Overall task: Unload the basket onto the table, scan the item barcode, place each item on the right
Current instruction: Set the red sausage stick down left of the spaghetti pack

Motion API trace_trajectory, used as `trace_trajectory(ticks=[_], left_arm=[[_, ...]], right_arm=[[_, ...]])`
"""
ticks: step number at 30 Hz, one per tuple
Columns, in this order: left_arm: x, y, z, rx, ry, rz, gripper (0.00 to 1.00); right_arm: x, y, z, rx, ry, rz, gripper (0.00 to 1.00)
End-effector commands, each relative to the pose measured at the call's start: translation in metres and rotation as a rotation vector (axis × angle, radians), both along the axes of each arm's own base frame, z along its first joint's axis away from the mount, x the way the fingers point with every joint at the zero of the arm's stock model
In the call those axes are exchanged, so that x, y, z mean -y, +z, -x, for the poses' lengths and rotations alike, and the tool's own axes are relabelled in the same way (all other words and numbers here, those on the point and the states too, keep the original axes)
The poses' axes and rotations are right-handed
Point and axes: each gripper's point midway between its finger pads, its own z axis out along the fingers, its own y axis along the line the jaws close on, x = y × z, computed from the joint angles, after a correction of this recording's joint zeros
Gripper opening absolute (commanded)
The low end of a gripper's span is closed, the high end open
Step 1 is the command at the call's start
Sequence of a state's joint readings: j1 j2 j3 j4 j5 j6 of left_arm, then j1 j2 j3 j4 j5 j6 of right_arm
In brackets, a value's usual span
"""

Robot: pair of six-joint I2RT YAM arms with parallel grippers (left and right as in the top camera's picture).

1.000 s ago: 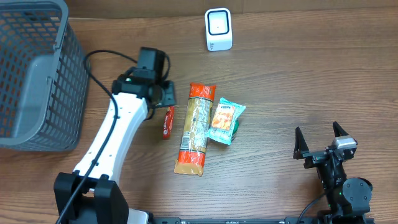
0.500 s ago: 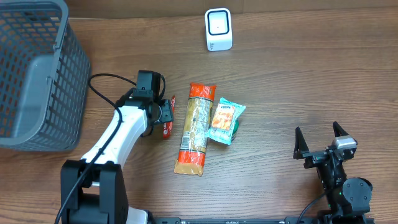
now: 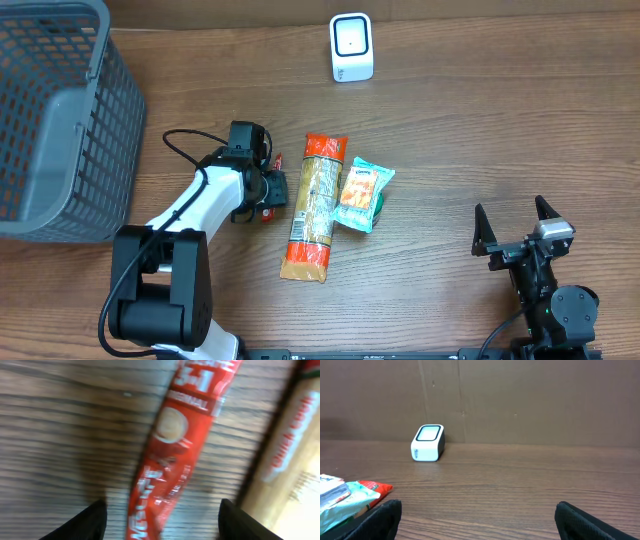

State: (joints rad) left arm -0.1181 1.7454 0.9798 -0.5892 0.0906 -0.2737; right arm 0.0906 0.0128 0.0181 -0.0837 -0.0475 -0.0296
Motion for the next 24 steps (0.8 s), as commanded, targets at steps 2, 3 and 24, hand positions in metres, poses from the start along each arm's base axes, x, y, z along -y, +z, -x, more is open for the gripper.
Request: trace_trajectory(ticks=[2, 3, 24], left_arm=[[0.018, -0.003, 0.009, -0.025, -0.072, 0.084, 0.6], [0.016, -0.004, 0.009, -0.026, -0.069, 0.072, 0.57], [0.01, 0.03, 0.012, -0.001, -0.13, 0.03, 0.67]], right_arm=[[0.001, -0.002, 0.0, 0.003, -0.004, 0.003, 1.0], [0.001, -0.002, 0.0, 0.003, -0.004, 0.003, 1.0], [0.001, -0.002, 0.0, 0.003, -0.004, 0.003, 1.0]])
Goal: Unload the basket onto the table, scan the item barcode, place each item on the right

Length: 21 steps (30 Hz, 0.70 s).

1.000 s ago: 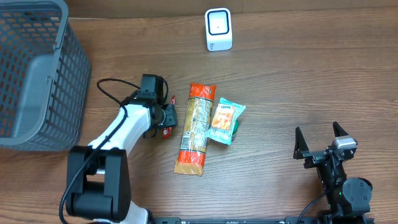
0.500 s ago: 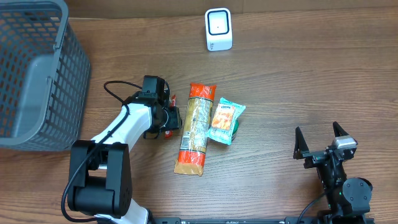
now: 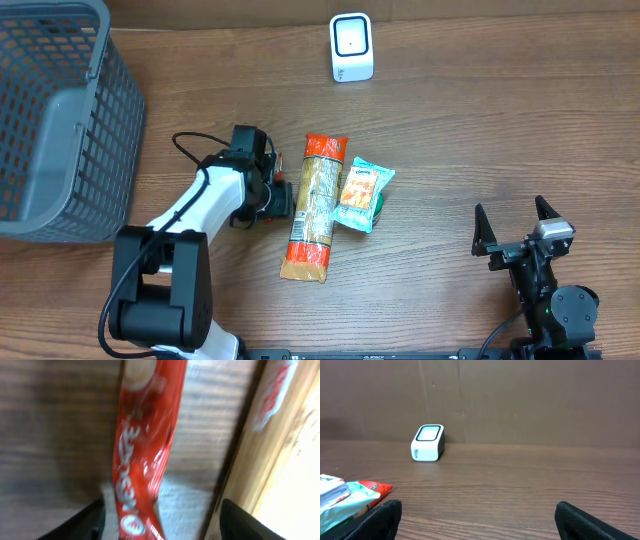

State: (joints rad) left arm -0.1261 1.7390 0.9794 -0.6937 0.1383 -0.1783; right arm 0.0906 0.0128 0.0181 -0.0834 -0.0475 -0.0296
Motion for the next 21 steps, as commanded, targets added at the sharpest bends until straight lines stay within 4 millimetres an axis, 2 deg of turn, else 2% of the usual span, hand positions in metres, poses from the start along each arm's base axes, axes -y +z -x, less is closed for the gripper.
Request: trace_trajectory(ticks=[1, 10, 13, 14, 16, 19, 21], left_arm=[[0.0, 0.044, -0.019, 0.118, -0.012, 0.012, 0.68], [-0.046, 0.2, -0.068, 0.504, 0.115, -0.057, 0.84], [-0.063, 0.23, -0.074, 0.585, 0.163, -0.096, 0.96], [-0.069, 0.237, -0.076, 0.607, 0.178, -0.103, 1.0], [-0.077, 0.242, -0.077, 0.621, 0.197, -0.118, 1.0], [-0.088, 0.237, -0.075, 0.601, 0.223, -0.16, 1.0], [-0.088, 0.234, -0.074, 0.59, 0.223, -0.163, 1.0]], right_arm=[[0.001, -0.002, 0.0, 0.002, -0.004, 0.003, 1.0], [0.001, -0.002, 0.0, 0.002, -0.004, 0.003, 1.0], [0.001, -0.002, 0.0, 0.002, -0.004, 0.003, 1.0], [0.001, -0.002, 0.0, 0.002, -0.004, 0.003, 1.0], [0.001, -0.002, 0.0, 0.002, -0.004, 0.003, 1.0], [0.001, -0.002, 0.0, 0.002, -0.004, 0.003, 1.0], [0.001, -0.002, 0.0, 0.002, -0.004, 0.003, 1.0]])
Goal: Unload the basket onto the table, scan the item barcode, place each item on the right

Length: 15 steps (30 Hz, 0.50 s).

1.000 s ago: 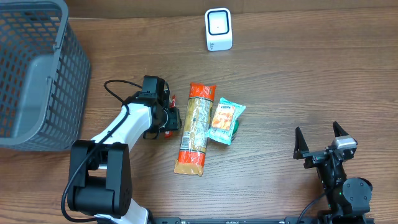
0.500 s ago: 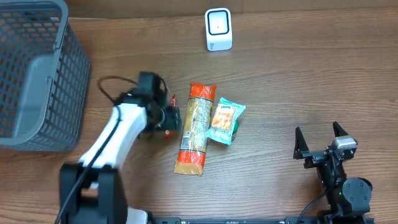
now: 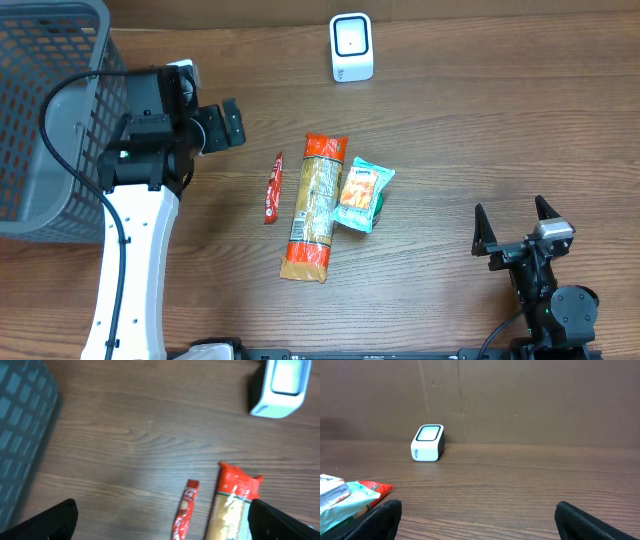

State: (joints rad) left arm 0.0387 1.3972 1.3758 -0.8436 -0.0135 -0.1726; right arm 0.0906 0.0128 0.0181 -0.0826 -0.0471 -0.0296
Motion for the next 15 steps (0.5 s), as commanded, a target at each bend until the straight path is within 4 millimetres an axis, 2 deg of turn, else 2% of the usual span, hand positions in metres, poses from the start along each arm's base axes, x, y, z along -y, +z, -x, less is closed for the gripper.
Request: trace_trajectory(ticks=[1, 15], left_arm=[[-0.0078, -0.0016, -0.0012, -0.008, 0.019, -0.04, 1.0], [-0.0076, -0.0048, -0.0023, -0.017, 0.018, -0.04, 1.0]], right_arm=[[0.0008, -0.0024, -0.0001, 0.002, -0.004, 0.003, 1.0], [0.0008, -0.0024, -0.0001, 0.002, -0.004, 0.003, 1.0]])
